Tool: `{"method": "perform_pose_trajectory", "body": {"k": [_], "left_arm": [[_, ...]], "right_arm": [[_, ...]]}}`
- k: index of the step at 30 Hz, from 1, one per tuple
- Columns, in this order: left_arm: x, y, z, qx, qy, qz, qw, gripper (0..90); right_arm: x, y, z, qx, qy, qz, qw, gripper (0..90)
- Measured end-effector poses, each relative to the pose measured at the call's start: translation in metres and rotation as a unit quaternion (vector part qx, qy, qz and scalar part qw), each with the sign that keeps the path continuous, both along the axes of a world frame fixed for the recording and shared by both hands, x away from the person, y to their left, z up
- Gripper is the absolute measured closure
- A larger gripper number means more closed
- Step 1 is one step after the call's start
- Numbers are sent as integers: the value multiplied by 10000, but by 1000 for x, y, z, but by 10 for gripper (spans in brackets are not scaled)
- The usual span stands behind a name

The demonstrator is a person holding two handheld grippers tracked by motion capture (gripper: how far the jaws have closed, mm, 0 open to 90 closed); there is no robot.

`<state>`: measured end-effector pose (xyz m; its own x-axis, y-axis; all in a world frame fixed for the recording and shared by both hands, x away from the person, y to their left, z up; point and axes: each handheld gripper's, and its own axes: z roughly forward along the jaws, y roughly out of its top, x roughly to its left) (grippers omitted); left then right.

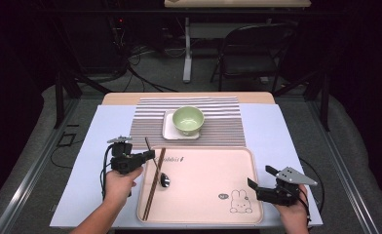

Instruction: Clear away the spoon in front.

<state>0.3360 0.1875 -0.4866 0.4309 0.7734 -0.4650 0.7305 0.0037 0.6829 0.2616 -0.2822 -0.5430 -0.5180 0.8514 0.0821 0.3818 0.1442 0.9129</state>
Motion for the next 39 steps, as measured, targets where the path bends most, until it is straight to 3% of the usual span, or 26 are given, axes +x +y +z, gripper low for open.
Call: {"method": "perform_pose_trajectory", "body": {"k": [14, 19, 28, 39], "left_arm": [[-21, 4, -2, 81, 178, -257, 9995, 893], [-23, 6, -2, 203, 262, -324, 9989, 893], [-19, 4, -5, 274, 342, -329, 9985, 891], [-1, -13, -14, 348, 362, -337, 9982, 888]], "right_arm": [[0, 0, 0, 2, -7, 0, 10000, 141], [0, 0, 0, 1, -4, -1, 10000, 141], [0, 0, 0, 5, 6, -9, 10000, 141], [0, 0, 0, 3, 8, -3, 10000, 141]]}}
